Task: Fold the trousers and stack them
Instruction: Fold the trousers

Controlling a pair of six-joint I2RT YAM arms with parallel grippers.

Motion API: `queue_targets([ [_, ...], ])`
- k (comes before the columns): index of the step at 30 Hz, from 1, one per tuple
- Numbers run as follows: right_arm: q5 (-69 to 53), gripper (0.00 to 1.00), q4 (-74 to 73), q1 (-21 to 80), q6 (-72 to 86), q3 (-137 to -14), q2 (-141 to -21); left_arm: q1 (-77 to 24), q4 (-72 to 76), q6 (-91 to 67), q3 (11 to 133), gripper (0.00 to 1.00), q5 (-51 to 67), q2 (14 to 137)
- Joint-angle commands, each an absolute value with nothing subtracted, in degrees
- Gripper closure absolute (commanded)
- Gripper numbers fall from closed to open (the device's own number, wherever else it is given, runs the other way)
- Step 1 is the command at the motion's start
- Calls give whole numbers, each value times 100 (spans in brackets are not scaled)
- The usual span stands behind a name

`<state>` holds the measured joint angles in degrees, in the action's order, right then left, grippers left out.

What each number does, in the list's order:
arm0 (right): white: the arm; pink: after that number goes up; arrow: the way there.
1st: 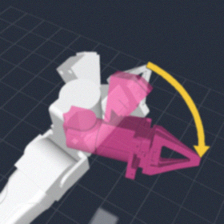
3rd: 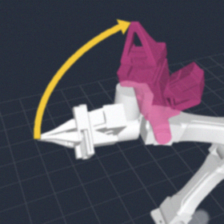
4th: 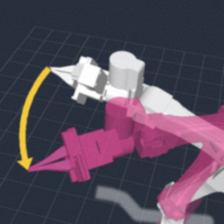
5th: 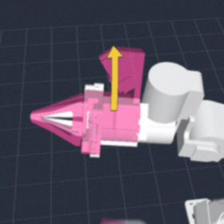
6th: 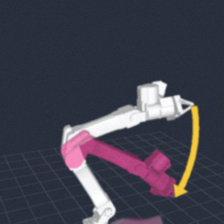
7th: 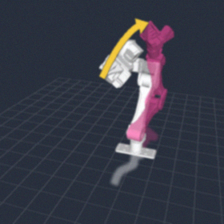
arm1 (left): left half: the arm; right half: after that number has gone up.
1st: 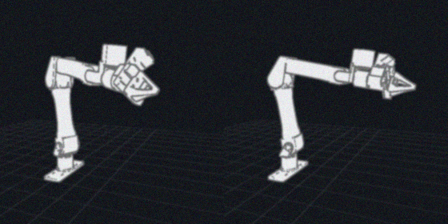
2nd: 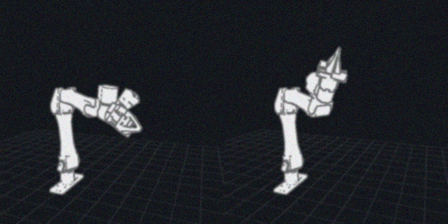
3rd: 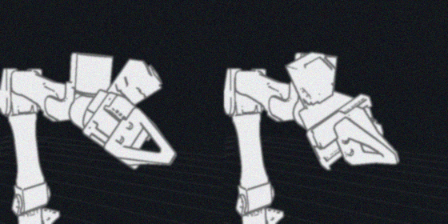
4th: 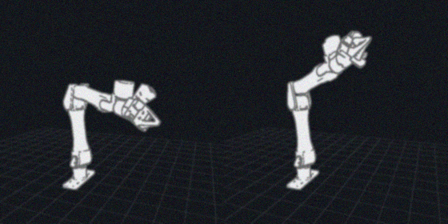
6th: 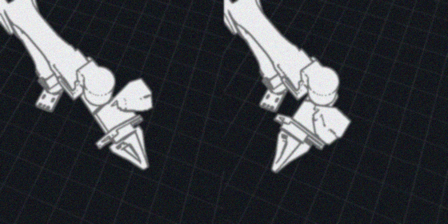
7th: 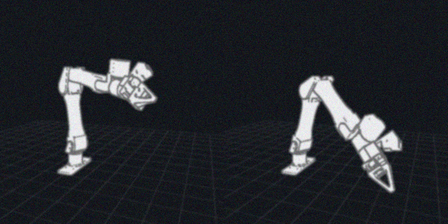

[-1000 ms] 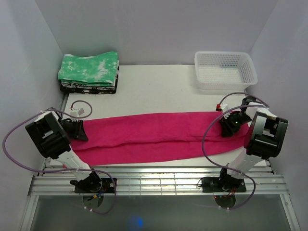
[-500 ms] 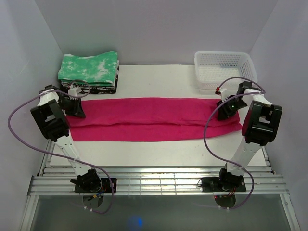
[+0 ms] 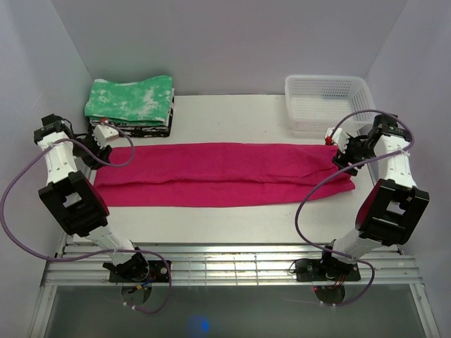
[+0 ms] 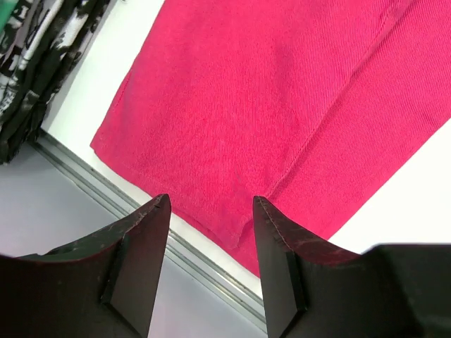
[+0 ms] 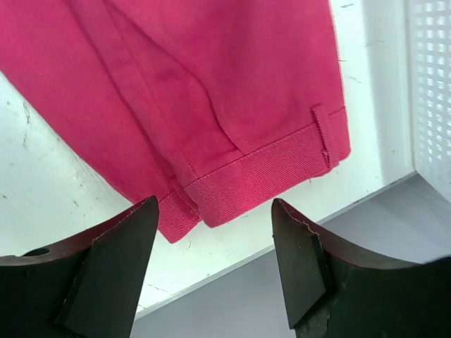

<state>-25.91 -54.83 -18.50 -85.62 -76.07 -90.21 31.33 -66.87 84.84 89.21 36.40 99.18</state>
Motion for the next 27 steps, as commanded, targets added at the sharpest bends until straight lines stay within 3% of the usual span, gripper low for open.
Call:
queue_targets([
  [1, -2268, 29, -5608, -1854, -9885, -7374, -9114, 3138, -6934, 9211, 8956, 39, 3744, 10107],
  [10, -2119, 30, -4615, -1758, -11301, -6548, -9044, 3138, -6996, 9053, 8859, 36, 3858, 10248],
  [13, -1856, 27, -4483, -1670, -11618, -6347, -9114, 3155, -6952, 8904, 8868, 18, 3867, 10370],
  [18, -1617, 30, -3772, -1565, -11743, -5968, -9202, 3190, -6996, 8929, 8948, 14, 3876, 10529],
  [22, -1573, 56, -3419, -1477, -11637, -5862, -9246, 3225, -7276, 9631, 8693, 23, 3666, 10442],
  [23, -1573, 71, -3454, -1468, -11619, -5897, -9237, 3252, -7295, 10068, 8553, 24, 3578, 10398],
  [24, -1573, 78, -3480, -1468, -11610, -5924, -9194, 3269, -7286, 10255, 8491, 24, 3577, 10328],
  [26, -1634, 92, -3551, -1459, -11567, -5968, -9141, 3296, -7181, 10571, 8377, 26, 3464, 10327],
  [27, -1652, 92, -3629, -1459, -11523, -6029, -9106, 3305, -7172, 10695, 8350, 27, 3385, 10371],
])
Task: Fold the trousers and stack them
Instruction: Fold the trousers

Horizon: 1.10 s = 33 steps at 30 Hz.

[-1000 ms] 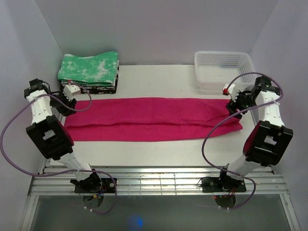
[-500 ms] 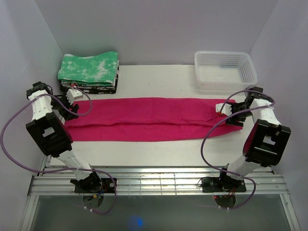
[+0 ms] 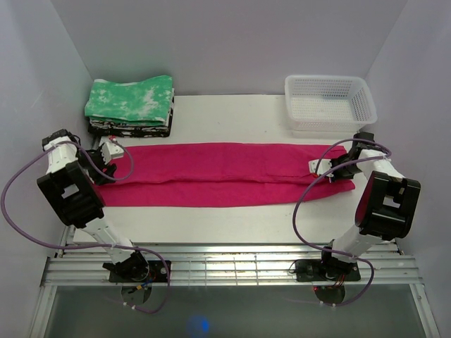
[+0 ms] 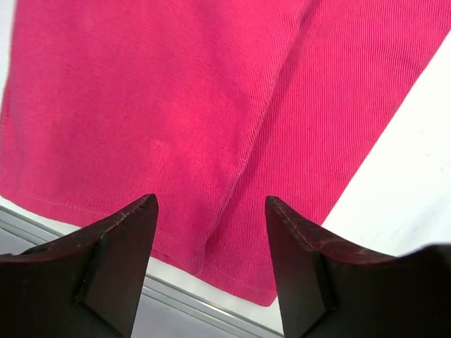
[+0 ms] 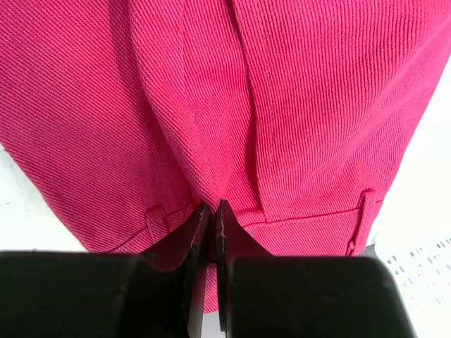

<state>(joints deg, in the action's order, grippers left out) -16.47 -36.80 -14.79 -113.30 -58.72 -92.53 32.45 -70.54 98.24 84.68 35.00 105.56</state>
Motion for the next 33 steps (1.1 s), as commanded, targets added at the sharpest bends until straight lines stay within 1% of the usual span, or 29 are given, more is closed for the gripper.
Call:
queue_targets([
  [1, -1687, 92, -3673, -1459, -11444, -6073, -9097, 3305, -7067, 10775, 8315, 28, 3314, 10397],
  [9, -1661, 92, -3937, -1468, -11092, -6416, -9149, 3296, -5810, 10784, 7709, 29, 3164, 10477],
  [18, -1758, 92, -4140, -1468, -11030, -6680, -9334, 3296, -5581, 10916, 7611, 31, 2830, 10827],
  [22, -1775, 92, -4140, -1468, -11030, -6715, -9360, 3252, -5546, 10872, 7699, 33, 2769, 10960],
  [24, -1767, 92, -4148, -1468, -11030, -6732, -9369, 3234, -5546, 10933, 7664, 36, 2707, 10960],
  [25, -1767, 92, -4148, -1459, -11022, -6741, -9369, 3234, -5511, 10934, 7655, 44, 2707, 10960],
  [28, -1740, 92, -4131, -1468, -11004, -6759, -9352, 3226, -5467, 10846, 7708, 59, 2786, 10951],
  [29, -1749, 92, -4131, -1468, -10969, -6785, -9343, 3226, -5467, 10820, 7743, 69, 2804, 10951],
  [31, -1819, 92, -4140, -1476, -10812, -7004, -9404, 3226, -5467, 10688, 7901, 79, 2856, 10951],
  [32, -1837, 92, -4131, -1468, -10645, -7109, -9430, 3226, -5458, 10618, 7980, 90, 2874, 10960],
  [33, -1846, 92, -4131, -1468, -10591, -7197, -9483, 3226, -5458, 10521, 8163, 97, 2944, 10977],
])
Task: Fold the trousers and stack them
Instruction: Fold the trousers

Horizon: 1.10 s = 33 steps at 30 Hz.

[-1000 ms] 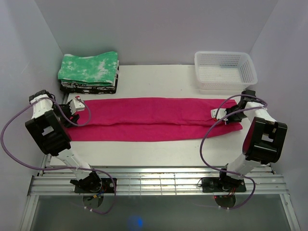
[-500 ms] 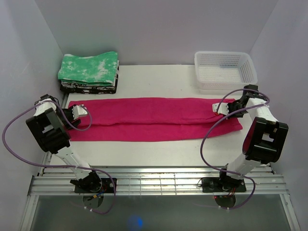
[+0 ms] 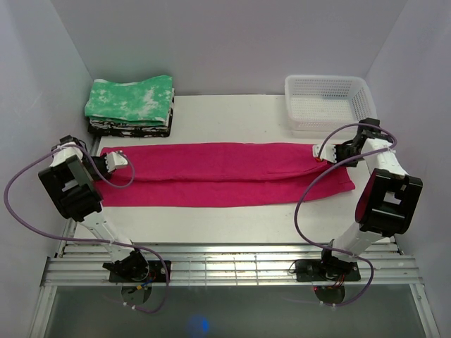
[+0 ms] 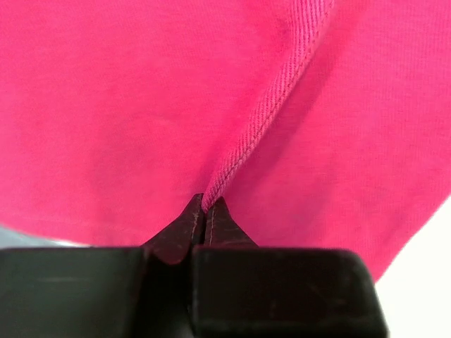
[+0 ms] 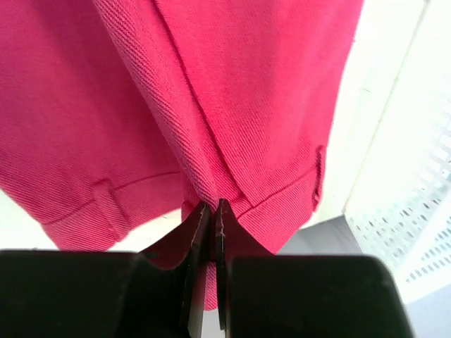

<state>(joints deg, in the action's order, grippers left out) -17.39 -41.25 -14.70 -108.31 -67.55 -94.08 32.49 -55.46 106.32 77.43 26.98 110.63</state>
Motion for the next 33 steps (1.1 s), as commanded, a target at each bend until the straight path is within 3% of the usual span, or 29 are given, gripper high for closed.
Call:
queue_targets([
  [1, -1854, 92, -4087, -1485, -10460, -7355, -9527, 3234, -5458, 10277, 8296, 100, 2997, 11021],
  [17, -2083, 92, -3516, -1810, -9783, -8419, -9782, 3507, -3842, 7764, 9781, 100, 3375, 11074],
  [33, -2013, 92, -1987, -1828, -8430, -8771, -9756, 3542, -1296, 5908, 9914, 100, 2471, 11144],
])
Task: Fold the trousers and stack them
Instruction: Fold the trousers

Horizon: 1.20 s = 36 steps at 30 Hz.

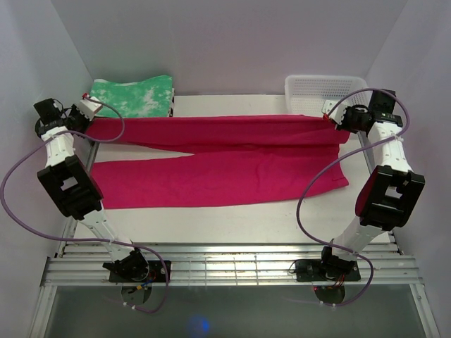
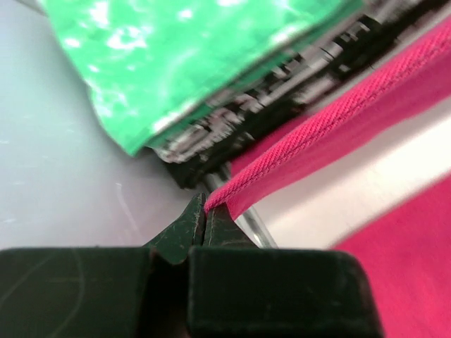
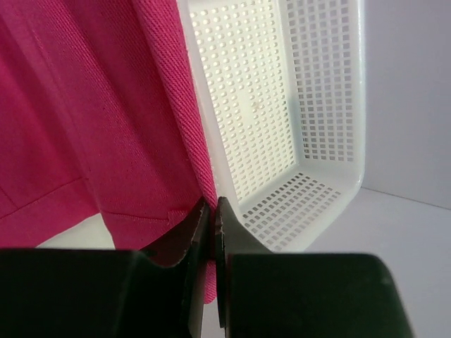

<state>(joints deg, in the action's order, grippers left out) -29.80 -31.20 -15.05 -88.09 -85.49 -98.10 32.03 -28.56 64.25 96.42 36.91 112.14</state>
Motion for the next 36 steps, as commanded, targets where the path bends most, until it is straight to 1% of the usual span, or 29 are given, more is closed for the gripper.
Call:
queue_targets([
  [1, -2004, 92, -1934, -1828, -8272, -8780, -9765, 3542, -1170, 5776, 9966, 100, 2365, 11179],
  [8, -2004, 92, -1793, -1828, -8077, -8754, -9853, 3516, -1011, 5107, 10695, 100, 2215, 11680],
  [17, -2136, 92, -1644, -1942, -8341, -8385, -9685, 3612, -879, 5054, 10556, 100, 2329, 11312],
  [27, -2399, 92, -1398, -2136, -8130, -8253, -9589, 4200, -923, 5054, 10608, 100, 2601, 11118],
  [33, -2435, 92, -713, -2197, -7366, -8086, -9483, 4316, -862, 4817, 10564, 100, 2786, 10951],
  [36, -2304, 92, -335, -2197, -6928, -8042, -9492, 4237, -835, 4624, 10800, 100, 2734, 11100],
])
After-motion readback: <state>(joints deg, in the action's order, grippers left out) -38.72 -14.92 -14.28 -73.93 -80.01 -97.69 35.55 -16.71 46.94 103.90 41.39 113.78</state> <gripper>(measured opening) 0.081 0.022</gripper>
